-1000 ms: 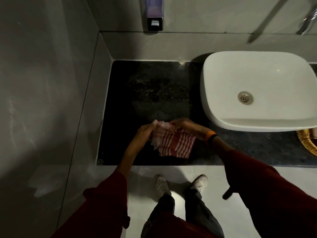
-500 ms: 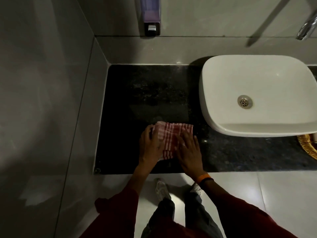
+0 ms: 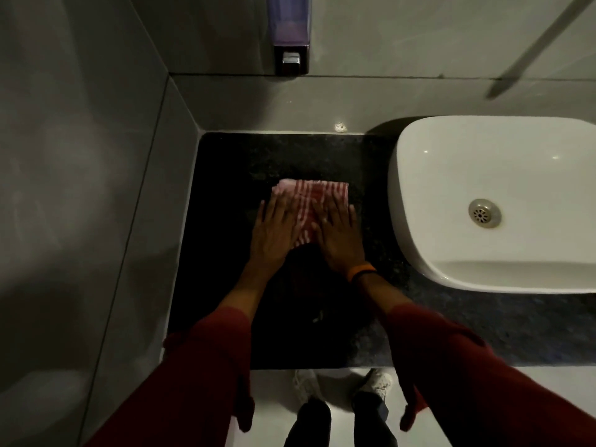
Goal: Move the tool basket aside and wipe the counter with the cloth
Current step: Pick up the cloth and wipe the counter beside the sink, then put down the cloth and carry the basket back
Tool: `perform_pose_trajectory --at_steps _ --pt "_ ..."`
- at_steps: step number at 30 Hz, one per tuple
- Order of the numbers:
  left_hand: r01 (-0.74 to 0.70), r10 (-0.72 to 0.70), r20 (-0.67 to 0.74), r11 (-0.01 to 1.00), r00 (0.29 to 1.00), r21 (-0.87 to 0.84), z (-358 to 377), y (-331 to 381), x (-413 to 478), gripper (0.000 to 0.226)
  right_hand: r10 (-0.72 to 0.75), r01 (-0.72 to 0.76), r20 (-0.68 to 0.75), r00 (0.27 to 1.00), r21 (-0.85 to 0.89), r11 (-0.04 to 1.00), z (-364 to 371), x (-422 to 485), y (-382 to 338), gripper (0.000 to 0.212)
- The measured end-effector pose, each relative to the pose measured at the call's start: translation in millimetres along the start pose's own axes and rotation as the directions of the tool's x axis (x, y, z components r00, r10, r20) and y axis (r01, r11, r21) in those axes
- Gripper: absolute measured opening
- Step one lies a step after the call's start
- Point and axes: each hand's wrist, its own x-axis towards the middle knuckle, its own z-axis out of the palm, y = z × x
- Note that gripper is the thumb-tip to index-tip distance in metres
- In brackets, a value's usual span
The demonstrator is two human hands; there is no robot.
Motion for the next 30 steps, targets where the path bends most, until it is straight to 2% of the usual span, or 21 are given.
perform_pose_trajectory --at_steps 7,13,16,21,25,30 --pt "0.022 -0.022 -0.015 0.999 1.000 -0.023 -8 -13 29 0.057 -0.008 0.008 -0.015 1.000 -0.027 1.000 -4 34 1 0.059" --pt "0.023 -0.044 -0.133 0.988 0.990 -0.154 -43 37 -31 0.054 -0.028 0.041 -0.205 0.978 0.063 0.997 -17 -56 -2 0.059" --pt "0.000 -0.032 -0.123 0.968 0.992 -0.251 -44 87 -82 0.057 -0.006 0.020 -0.235 0.972 0.059 0.998 -24 -132 14 0.056" --pt "-0.103 0.091 -0.049 0.929 0.995 -0.354 -38 197 -145 0.055 0.074 -0.074 -0.205 0.976 0.009 0.997 -42 -247 77 0.055" --pt "-0.201 0.200 -0.048 0.880 0.979 -0.431 -41 297 -145 0.054 0.186 -0.191 -0.248 0.951 0.002 0.981 -83 -296 154 0.055" --pt "-0.314 0.303 -0.099 0.837 0.948 -0.448 -49 425 -105 0.052 0.281 -0.318 -0.333 0.900 -0.062 0.946 -144 -324 261 0.055"
